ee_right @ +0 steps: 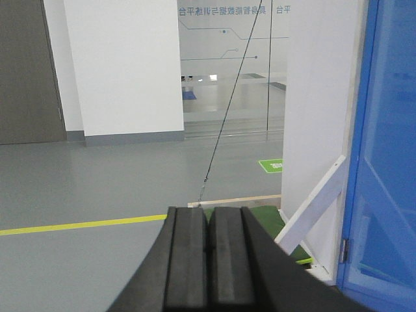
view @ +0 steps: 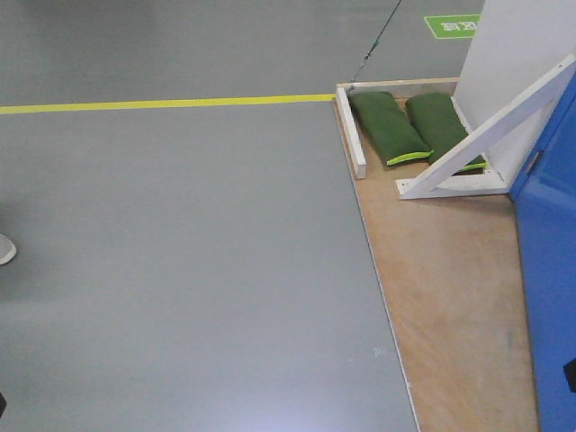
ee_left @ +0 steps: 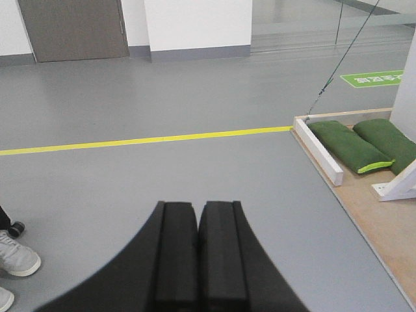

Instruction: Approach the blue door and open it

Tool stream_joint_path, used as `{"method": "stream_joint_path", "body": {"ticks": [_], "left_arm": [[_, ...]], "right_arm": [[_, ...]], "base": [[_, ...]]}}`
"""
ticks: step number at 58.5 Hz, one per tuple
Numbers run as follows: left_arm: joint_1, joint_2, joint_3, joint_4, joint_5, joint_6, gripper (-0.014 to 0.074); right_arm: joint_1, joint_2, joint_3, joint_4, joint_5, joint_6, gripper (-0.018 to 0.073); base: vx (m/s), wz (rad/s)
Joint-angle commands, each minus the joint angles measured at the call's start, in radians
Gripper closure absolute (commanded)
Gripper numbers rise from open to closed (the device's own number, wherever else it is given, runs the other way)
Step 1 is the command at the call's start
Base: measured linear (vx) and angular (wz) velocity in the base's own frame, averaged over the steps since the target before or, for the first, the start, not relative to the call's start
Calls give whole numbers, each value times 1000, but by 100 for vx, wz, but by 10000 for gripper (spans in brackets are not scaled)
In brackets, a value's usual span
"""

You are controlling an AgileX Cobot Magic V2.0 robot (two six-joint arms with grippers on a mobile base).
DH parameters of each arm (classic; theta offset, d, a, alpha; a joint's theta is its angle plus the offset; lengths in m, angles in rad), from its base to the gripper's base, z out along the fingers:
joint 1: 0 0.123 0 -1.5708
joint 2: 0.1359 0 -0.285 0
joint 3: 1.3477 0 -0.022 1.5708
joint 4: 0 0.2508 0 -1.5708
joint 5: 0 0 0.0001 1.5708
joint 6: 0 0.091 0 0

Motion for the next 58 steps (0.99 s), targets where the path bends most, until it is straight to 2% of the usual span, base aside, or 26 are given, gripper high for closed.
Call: {"method": "stream_joint_path", "body": {"ticks": [1,49,58], "left_arm": [[-6,-13,-25,-3,-85,-7,524],[-6,-13,-25,-3,-85,-7,524],[-6,-13,-25,-3,-85,-7,524]], "right_arm": [[-5,11,2,-1,-81,0,547],[-5,11,2,-1,-81,0,547],[-5,11,2,22,-21,0,547]], "base": [[23,-1],[7,0],[0,0]]}}
